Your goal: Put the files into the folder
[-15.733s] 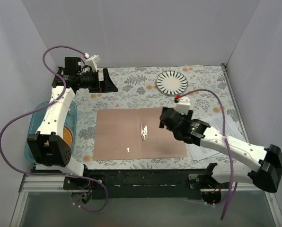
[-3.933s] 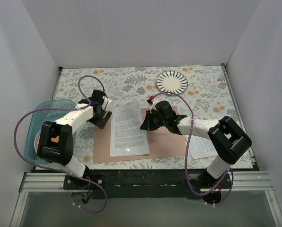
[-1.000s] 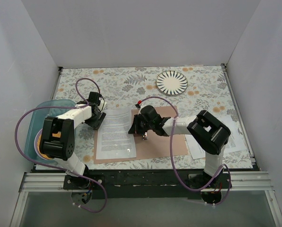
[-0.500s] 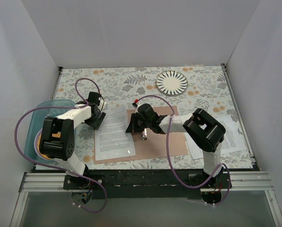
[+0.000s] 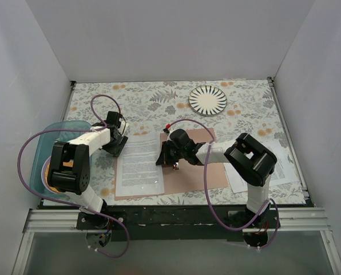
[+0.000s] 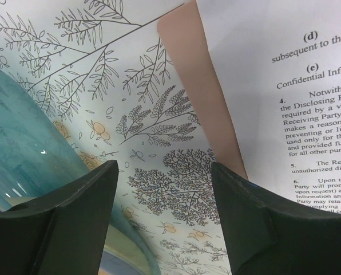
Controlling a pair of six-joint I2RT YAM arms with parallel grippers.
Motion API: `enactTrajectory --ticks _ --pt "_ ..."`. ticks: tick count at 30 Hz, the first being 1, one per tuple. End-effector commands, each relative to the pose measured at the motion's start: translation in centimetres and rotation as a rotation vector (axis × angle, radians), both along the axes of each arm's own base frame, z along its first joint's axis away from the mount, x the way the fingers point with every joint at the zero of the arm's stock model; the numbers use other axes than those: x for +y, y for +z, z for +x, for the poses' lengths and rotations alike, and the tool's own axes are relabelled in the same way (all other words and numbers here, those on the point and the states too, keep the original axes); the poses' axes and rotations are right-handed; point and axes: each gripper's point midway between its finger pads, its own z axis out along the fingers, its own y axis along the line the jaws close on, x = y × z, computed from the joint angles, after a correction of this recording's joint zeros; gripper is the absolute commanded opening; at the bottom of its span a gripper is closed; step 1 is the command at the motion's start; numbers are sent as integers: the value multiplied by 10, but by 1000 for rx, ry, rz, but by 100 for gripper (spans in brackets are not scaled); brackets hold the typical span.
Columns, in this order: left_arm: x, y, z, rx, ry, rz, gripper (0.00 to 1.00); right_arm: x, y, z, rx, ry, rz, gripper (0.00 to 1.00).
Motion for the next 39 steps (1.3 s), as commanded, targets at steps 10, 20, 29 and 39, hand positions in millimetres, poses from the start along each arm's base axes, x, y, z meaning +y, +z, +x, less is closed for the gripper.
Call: enactTrajectory --ticks 10,20,29,39 --pt "-5 4 2 -15 -1 -41 65 12 16 1 -23 21 55 1" --pt "-8 8 5 -19 -5 -55 65 19 9 -2 -14 29 36 1" --pt "-9 10 4 -19 -10 -58 65 21 7 -1 -14 30 31 1" --pt "-10 59 27 -113 12 -60 69 13 -4 -5 5 22 -11 9"
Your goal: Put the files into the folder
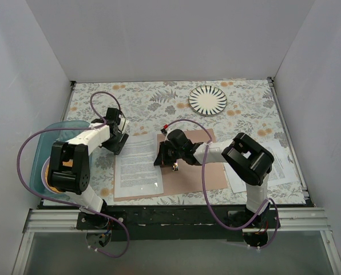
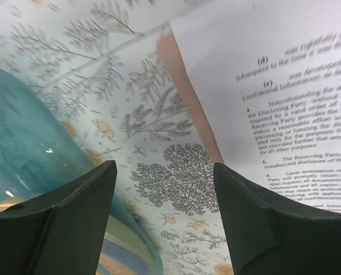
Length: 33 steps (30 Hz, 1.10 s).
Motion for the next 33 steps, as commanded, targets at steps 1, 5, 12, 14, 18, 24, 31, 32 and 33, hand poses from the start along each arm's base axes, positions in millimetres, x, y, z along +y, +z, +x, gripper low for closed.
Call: enactTrajectory --ticks 1,5,12,14,18,24,31,32,33 --pt "-6 60 31 -154 25 -42 70 3 -2 -3 4 6 -19 14" --pt "-37 101 52 -211 8 -182 70 3 -1 -2 -3 0 -22 21" --pt "-117 56 16 -17 -93 -339 69 5 0 0 -13 -12 -38 30" --pt "-128 41 6 23 -109 -333 68 3 0 2 -27 -21 -59 32" --pt "-128 14 -1 85 -104 -309 66 0 9 7 -63 -34 -79 53" --pt "-114 -5 -2 98 -94 -235 65 -12 26 8 -125 -52 -80 70" --pt "-101 -26 -3 107 -97 -159 64 -40 49 17 -252 -103 -129 71" --pt "-98 -30 -2 107 -96 -143 64 -44 49 22 -268 -118 -146 71" --pt "-97 -32 -2 106 -97 -134 64 -49 49 23 -269 -124 -163 70"
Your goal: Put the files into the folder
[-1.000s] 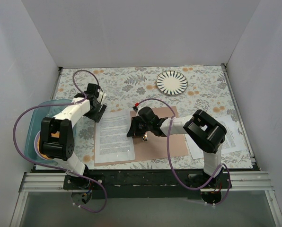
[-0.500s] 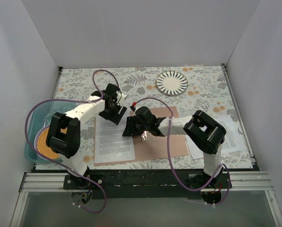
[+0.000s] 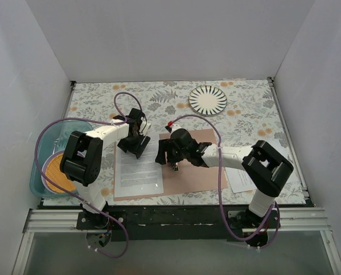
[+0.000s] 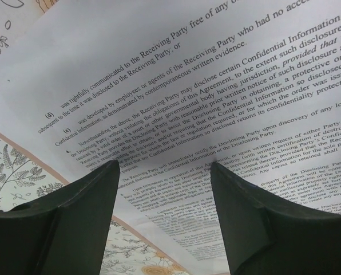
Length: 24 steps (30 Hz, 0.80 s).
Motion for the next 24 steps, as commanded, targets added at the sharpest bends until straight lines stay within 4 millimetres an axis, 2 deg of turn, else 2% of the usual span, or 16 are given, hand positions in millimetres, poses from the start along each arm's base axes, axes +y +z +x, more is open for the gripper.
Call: enactTrajectory --ticks 1,4,9,12,13,15,18,19,22,23,24 --pt "14 -15 8 -33 -6 80 63 -21 15 21 -109 -60 -63 70" --pt "20 -22 10 -38 -9 112 63 -34 10 29 -113 -101 -110 68" --pt "28 -32 18 -63 -25 170 63 -72 1 48 -116 -214 -197 66" --pt "27 -31 28 -89 -31 179 63 -94 1 59 -116 -275 -207 65" --pt "27 -30 34 -99 -31 187 63 -107 -6 60 -100 -298 -221 65" --pt "26 -27 42 -116 -29 189 63 -115 -8 61 -91 -314 -223 64" --pt "21 -14 56 -160 -17 177 63 -126 -20 56 -65 -327 -247 59" --pt "18 -4 62 -182 -10 165 63 -130 -28 51 -50 -329 -262 58" --pt "6 20 61 -181 5 95 63 -136 -41 42 -19 -332 -267 44" --pt "-1 44 69 -228 13 52 63 -135 -42 41 -20 -334 -257 35" --pt "-7 57 69 -241 18 19 63 -136 -44 40 -14 -341 -252 31"
